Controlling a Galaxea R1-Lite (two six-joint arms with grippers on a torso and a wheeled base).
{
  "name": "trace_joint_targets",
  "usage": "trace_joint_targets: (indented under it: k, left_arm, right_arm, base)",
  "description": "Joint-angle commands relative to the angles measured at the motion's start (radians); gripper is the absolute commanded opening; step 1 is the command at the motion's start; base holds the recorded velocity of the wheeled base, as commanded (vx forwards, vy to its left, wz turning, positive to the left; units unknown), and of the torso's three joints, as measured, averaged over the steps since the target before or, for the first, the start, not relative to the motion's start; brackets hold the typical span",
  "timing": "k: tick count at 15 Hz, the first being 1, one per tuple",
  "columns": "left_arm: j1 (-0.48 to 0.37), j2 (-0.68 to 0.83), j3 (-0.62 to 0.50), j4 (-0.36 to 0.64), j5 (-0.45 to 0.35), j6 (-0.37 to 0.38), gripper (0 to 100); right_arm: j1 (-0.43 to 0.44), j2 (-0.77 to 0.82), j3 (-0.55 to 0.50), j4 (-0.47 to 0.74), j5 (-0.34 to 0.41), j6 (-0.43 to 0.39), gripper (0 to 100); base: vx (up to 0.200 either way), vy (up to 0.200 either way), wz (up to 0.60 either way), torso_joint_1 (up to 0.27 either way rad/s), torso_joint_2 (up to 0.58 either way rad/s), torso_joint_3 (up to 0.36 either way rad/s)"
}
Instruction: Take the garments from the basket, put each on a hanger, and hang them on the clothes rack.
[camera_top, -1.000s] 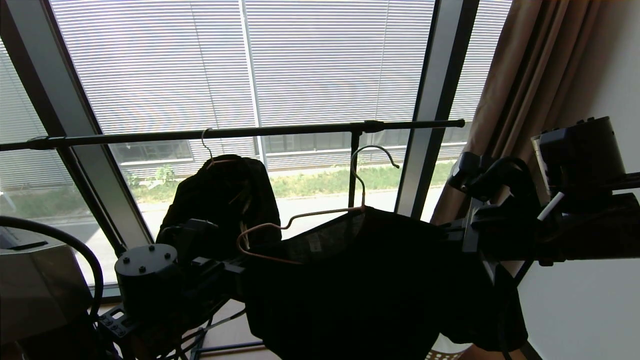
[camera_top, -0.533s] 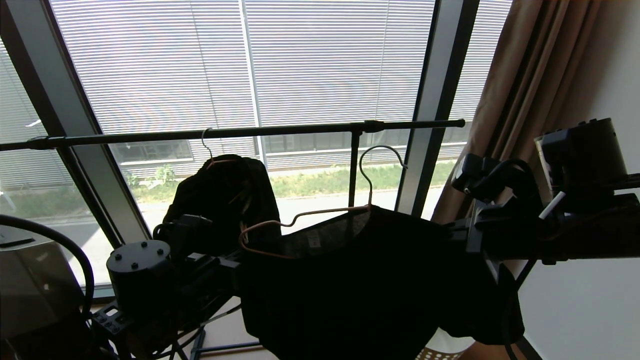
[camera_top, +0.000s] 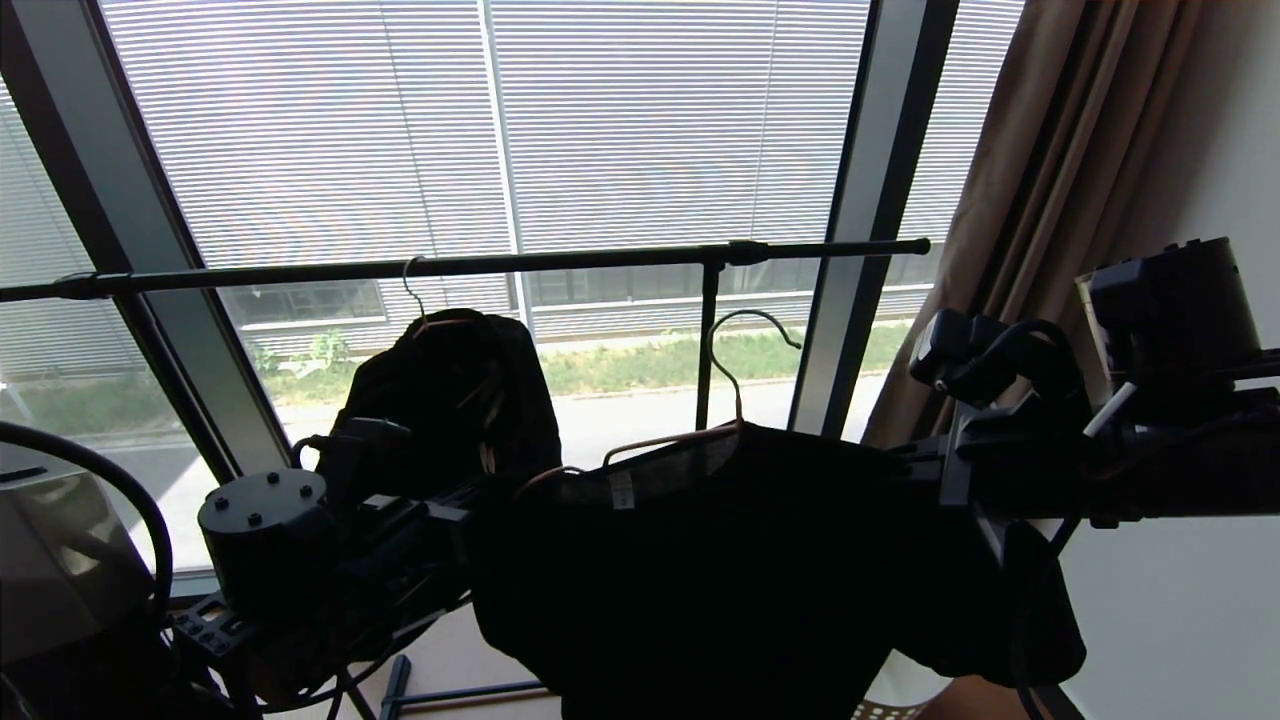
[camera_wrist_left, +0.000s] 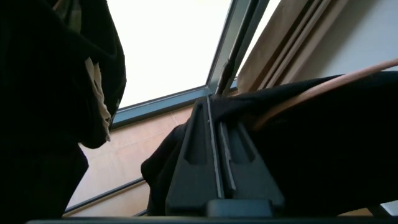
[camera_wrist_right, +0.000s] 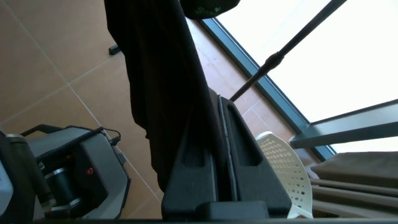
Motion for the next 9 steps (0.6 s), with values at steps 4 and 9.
trace_joint_targets:
  k: [4, 9]
  left_arm:
    - [-0.061, -0.127, -0.027, 0.09, 0.0, 0.0, 0]
    - [-0.134, -0.235, -0.163, 0.325, 0.002, 0.005, 0]
  right_arm:
    - [0.008, 0.026, 0.0, -0.004, -0.008, -0.001, 0]
    - [0.049, 0.042, -0.002, -0.005, -0.013, 0.004, 0]
  base:
    - [0.0, 0.0, 0.0, 0.0, 0.0, 0.0]
    - [0.0, 0.0, 0.0, 0.0, 0.0, 0.0]
